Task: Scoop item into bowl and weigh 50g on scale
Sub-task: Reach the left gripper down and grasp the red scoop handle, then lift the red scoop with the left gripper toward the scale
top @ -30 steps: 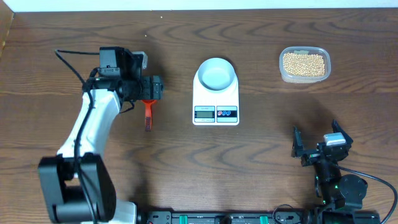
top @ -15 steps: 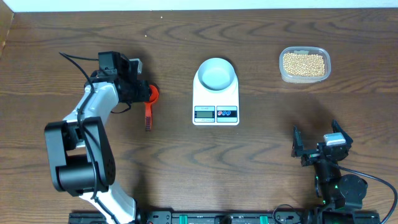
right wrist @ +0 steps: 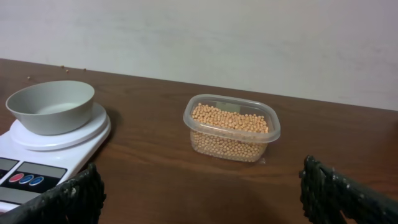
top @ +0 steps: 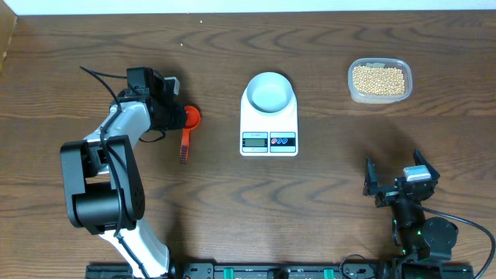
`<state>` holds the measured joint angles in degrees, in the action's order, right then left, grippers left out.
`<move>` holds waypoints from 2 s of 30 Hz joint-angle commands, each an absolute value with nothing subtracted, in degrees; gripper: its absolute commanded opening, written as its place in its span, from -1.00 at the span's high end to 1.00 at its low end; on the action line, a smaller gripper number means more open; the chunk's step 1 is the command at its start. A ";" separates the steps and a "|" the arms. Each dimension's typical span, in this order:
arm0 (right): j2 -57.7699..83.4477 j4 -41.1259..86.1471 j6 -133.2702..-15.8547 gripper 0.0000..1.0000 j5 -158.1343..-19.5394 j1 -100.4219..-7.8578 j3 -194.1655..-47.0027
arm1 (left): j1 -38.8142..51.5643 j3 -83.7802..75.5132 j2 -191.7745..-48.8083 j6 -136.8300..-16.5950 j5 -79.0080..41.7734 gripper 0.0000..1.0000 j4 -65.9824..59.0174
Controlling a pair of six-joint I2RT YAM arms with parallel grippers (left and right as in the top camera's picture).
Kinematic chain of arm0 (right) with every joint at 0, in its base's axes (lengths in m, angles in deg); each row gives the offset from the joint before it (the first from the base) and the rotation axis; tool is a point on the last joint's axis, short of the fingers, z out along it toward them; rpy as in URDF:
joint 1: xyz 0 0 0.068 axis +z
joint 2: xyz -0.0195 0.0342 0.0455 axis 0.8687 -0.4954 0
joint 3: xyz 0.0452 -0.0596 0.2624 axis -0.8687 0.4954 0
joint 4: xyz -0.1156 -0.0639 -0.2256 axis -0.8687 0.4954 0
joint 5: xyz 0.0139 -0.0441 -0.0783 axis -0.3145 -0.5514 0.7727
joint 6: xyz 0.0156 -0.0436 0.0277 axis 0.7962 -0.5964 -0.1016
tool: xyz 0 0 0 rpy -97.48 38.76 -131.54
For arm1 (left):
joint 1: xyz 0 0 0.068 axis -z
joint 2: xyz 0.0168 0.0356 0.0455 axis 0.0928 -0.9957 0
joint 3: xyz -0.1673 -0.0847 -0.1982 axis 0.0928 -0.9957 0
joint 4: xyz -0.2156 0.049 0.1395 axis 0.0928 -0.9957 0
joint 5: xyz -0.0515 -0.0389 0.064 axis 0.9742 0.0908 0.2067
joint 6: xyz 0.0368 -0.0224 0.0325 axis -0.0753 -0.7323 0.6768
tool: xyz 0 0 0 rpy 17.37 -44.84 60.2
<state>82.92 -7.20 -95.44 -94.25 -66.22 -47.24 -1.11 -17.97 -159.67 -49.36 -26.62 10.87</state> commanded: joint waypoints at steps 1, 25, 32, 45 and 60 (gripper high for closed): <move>83.23 -7.20 -95.83 -0.99 -94.44 -66.26 -47.00 | -1.24 -17.29 -160.65 -48.88 -26.31 0.83 10.93; 83.23 -7.29 -95.09 -0.99 -96.65 -66.26 -47.00 | -0.52 -17.27 -127.23 -110.97 -25.66 0.86 8.44; 83.23 -13.76 -81.62 -0.99 -107.95 -66.26 -47.02 | 3.33 -17.29 -123.06 -112.22 -25.68 0.86 5.29; 69.28 -17.35 -72.07 -0.98 -116.98 -66.26 -59.42 | 8.07 -17.29 -123.12 -127.78 -25.68 0.86 3.76; 20.72 -17.39 -55.96 -0.99 -143.56 -65.63 -93.25 | 13.12 -17.29 -123.89 -130.43 -26.64 0.86 3.78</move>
<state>28.83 -17.39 -65.82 -135.99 -66.22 -87.15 11.74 -17.97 -123.45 -127.13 -25.81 3.85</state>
